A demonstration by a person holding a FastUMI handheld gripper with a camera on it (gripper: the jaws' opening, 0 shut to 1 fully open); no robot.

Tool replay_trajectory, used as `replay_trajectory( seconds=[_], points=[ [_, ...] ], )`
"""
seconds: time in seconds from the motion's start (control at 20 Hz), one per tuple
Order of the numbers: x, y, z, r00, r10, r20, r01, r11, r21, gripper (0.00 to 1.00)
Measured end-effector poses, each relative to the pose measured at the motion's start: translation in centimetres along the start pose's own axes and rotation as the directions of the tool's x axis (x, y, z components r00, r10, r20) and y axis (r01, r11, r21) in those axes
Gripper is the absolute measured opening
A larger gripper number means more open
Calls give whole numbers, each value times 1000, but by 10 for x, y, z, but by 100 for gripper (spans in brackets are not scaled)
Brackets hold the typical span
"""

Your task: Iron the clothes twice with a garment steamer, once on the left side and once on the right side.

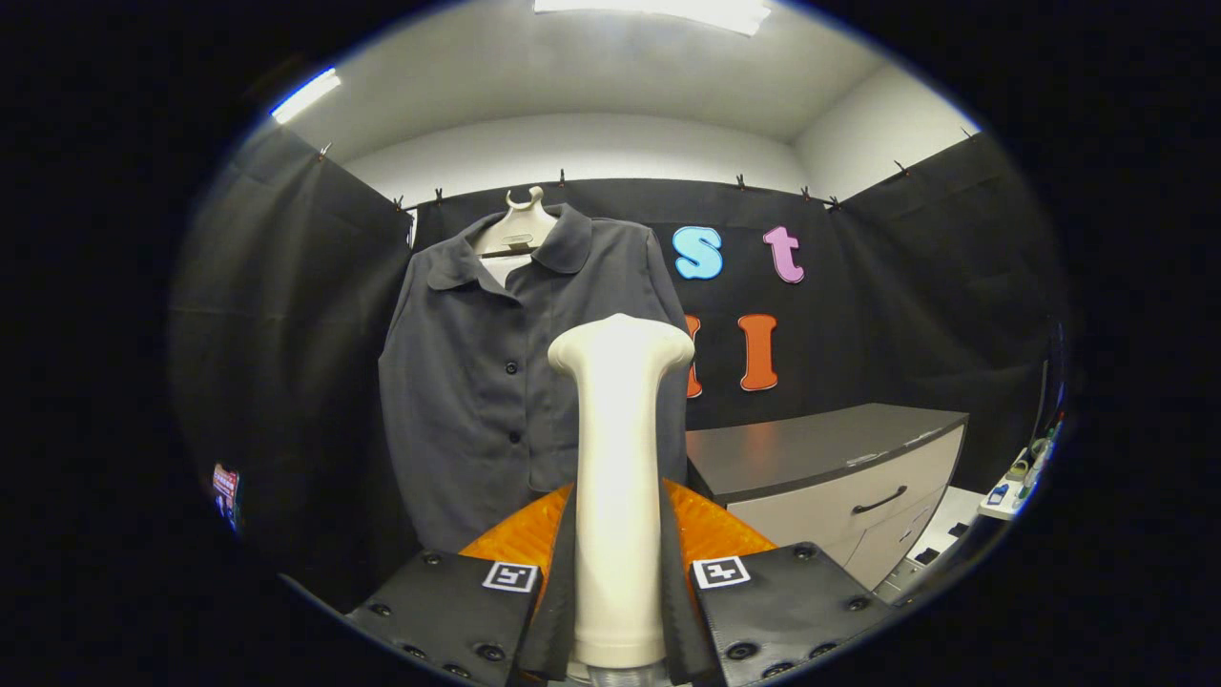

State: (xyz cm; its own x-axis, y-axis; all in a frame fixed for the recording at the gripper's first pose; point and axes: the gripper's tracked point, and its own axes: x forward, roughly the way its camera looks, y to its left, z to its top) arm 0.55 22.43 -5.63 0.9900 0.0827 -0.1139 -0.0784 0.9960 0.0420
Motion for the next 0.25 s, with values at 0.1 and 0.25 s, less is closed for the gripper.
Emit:
replay_trajectory(
  seconds=[0.1,0.25],
  points=[
    [0,0,-1,1000,2,-1,-2,1000,3,45],
    [0,1,-1,1000,3,-4,-3,1000,4,45]
  ],
)
